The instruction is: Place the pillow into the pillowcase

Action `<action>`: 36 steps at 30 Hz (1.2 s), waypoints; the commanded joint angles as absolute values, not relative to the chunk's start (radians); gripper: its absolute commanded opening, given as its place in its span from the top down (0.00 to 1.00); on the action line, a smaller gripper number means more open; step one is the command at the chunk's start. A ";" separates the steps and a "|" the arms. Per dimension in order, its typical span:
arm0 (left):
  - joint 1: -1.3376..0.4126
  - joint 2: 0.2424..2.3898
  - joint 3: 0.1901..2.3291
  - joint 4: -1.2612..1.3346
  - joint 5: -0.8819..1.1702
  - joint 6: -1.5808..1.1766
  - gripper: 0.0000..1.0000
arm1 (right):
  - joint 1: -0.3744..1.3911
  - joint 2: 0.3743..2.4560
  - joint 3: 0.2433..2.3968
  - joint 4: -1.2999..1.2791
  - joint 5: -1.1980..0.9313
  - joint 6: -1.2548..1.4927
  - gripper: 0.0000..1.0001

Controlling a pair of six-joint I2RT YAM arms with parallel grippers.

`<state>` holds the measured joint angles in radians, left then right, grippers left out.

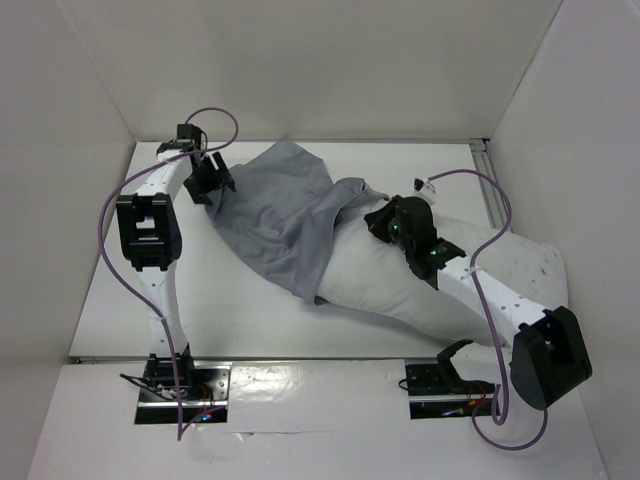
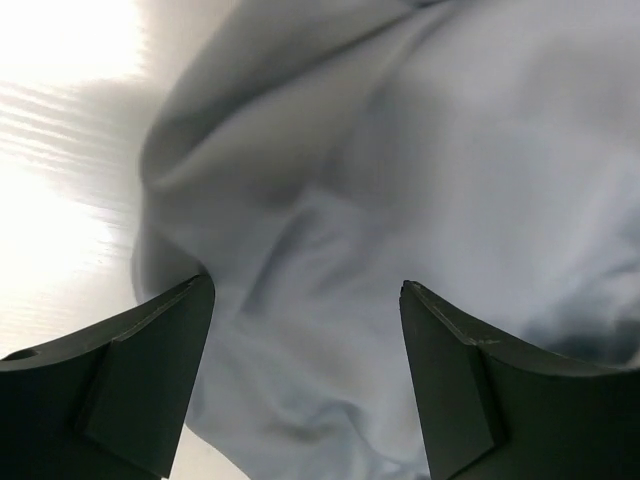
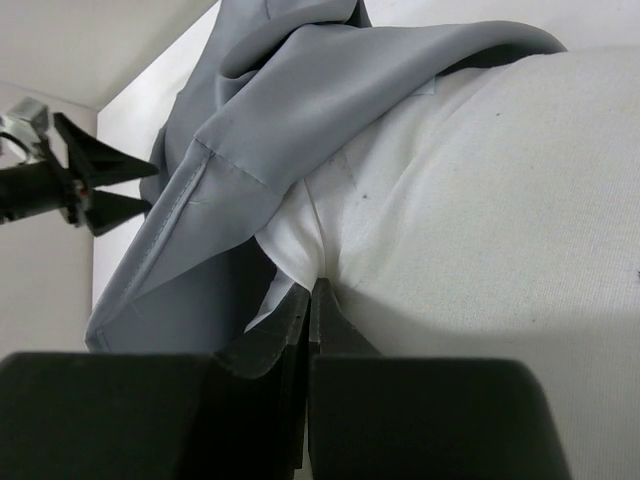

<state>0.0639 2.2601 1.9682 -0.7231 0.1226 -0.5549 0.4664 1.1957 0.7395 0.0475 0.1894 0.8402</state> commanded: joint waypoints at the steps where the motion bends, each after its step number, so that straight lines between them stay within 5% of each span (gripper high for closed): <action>1: 0.083 2.267 2.019 -0.741 0.037 -0.561 0.13 | 0.449 1.204 0.795 0.026 0.224 0.813 1.00; 7: 0.103 2.342 2.040 -0.732 0.015 -0.571 0.16 | 0.449 1.235 0.815 0.008 0.224 0.804 1.00; 10: 0.115 2.352 2.040 -0.732 0.038 -0.571 0.29 | 0.449 1.244 0.833 -0.001 0.224 0.795 1.00; 11: 0.130 2.361 2.040 -0.718 0.055 -0.571 0.35 | 0.449 1.253 0.833 -0.002 0.224 0.795 1.00; 12: 0.139 2.370 2.060 -0.718 0.083 -0.562 0.60 | 0.449 1.253 0.833 -0.002 0.224 0.795 1.00; 15: 0.182 2.370 2.092 -0.718 0.158 -0.552 0.99 | 0.449 1.253 0.842 -0.002 0.233 0.785 1.00; 25: 0.264 2.160 2.022 -0.641 0.152 -0.529 1.00 | 0.449 1.253 0.851 -0.011 0.252 0.776 1.00; 26: 0.264 2.146 2.011 -0.641 0.152 -0.529 0.93 | 0.449 1.253 0.851 -0.011 0.252 0.776 1.00; 27: 0.264 2.146 1.999 -0.641 0.161 -0.529 0.74 | 0.449 1.253 0.851 -0.011 0.252 0.776 1.00; 28: 0.264 2.146 1.987 -0.641 0.173 -0.529 0.38 | 0.449 1.253 0.851 -0.020 0.252 0.776 1.00; 29: 0.264 2.163 1.977 -0.641 0.185 -0.529 0.28 | 0.449 1.253 0.860 -0.020 0.252 0.767 1.00; 32: 0.264 2.207 1.965 -0.655 0.170 -0.541 0.10 | 0.449 1.253 0.861 -0.029 0.252 0.767 1.00; 36: 0.264 2.217 1.927 -0.655 0.120 -0.551 0.09 | 0.449 1.253 0.870 -0.038 0.252 0.758 1.00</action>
